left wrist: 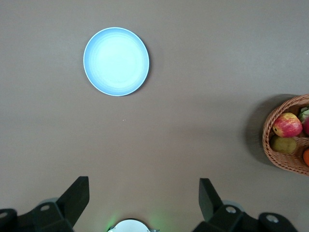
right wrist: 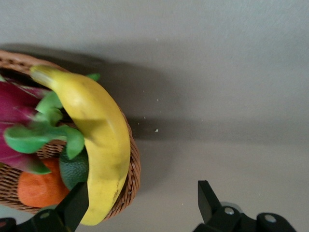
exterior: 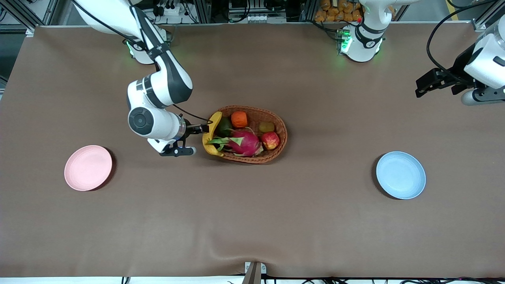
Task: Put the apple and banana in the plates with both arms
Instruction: 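Reach the right gripper to the yellow banana in the basket and grasp it, then carry the banana to the pink plate while the left gripper reaches the apple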
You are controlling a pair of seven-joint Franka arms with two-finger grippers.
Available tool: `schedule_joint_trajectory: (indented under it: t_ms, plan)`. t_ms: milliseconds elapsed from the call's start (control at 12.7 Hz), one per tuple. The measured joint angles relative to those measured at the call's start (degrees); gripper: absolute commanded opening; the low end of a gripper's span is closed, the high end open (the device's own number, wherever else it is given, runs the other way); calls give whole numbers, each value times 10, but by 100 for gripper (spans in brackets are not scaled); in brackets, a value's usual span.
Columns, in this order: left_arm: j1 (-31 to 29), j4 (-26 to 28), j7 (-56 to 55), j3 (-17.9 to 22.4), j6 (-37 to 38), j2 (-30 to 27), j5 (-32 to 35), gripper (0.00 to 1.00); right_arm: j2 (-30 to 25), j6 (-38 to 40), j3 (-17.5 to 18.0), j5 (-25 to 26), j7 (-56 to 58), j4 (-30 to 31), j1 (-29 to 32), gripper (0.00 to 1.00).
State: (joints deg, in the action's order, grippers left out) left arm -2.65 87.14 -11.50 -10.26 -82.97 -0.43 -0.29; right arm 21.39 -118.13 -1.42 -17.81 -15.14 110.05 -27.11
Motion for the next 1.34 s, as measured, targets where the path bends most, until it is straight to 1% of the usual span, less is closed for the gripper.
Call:
schedule_joint_trajectory:
  t_ms: [157, 471, 785, 942, 1021, 1099, 1178, 1257, 1335]
  plan:
    - [4, 0, 0, -4, -3, 1, 0, 100, 0, -10, 2, 0, -32, 4, -14, 100]
    - [8, 0, 0, -20, -11, 10, 0, 100, 2, -56, 2, 0, -82, 9, -35, 100]
    - [11, 0, 0, -22, -12, 16, 0, 100, 20, -98, 2, 0, -90, 16, -39, 100]
    - [11, -1, 0, -22, -12, 16, 0, 100, 28, -102, 2, 0, -90, 16, -39, 74]
    - [11, -1, 0, -22, -12, 16, 0, 100, 31, -102, 2, 0, -90, 16, -39, 57]
    - [11, -1, 0, -22, -12, 16, 0, 100, 33, -104, 2, 1, -90, 16, -39, 36]
    - [11, -1, 0, -22, -12, 16, 0, 100, 34, -106, 2, 1, -90, 16, -39, 21]
    - [11, -1, 0, -22, -12, 16, 0, 100, 35, -108, 1, 1, -90, 16, -39, 11]
    - [11, -1, 0, -24, -12, 16, 0, 100, 35, -110, 1, 1, -91, 16, -39, 5]
